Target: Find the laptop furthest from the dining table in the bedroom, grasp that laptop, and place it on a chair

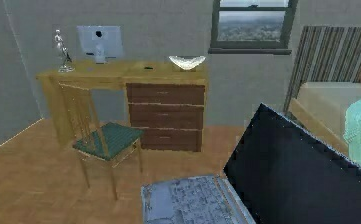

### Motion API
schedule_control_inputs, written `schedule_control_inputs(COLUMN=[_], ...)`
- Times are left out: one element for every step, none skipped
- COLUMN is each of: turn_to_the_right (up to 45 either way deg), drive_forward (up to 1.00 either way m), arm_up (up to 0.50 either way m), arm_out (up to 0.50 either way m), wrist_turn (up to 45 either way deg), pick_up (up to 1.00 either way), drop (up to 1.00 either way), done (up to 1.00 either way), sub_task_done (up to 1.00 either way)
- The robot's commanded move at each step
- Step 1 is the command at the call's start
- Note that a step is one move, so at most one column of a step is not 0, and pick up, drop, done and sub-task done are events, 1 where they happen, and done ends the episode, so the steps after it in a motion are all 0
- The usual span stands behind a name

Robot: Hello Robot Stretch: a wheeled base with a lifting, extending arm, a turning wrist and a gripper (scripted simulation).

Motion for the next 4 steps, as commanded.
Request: schedule_control_inputs(turn_to_the_right=[0.0, 9.0, 0.0, -45.0], drive_forward=[1.00, 0.00, 0.40, 0.00], arm_up=[0.00, 0.00, 0.00, 0.00], arm_out=[0.00, 0.00, 0.00, 0.00], wrist_turn=[0.0, 0.0, 0.0, 0.0], pick_up=[0.00, 0.00, 0.00, 0.00], drop=[0.00, 0.00, 0.00, 0.00], done=[0.00, 0.00, 0.00, 0.00], sub_task_done=[0.00, 0.00, 0.00, 0.00])
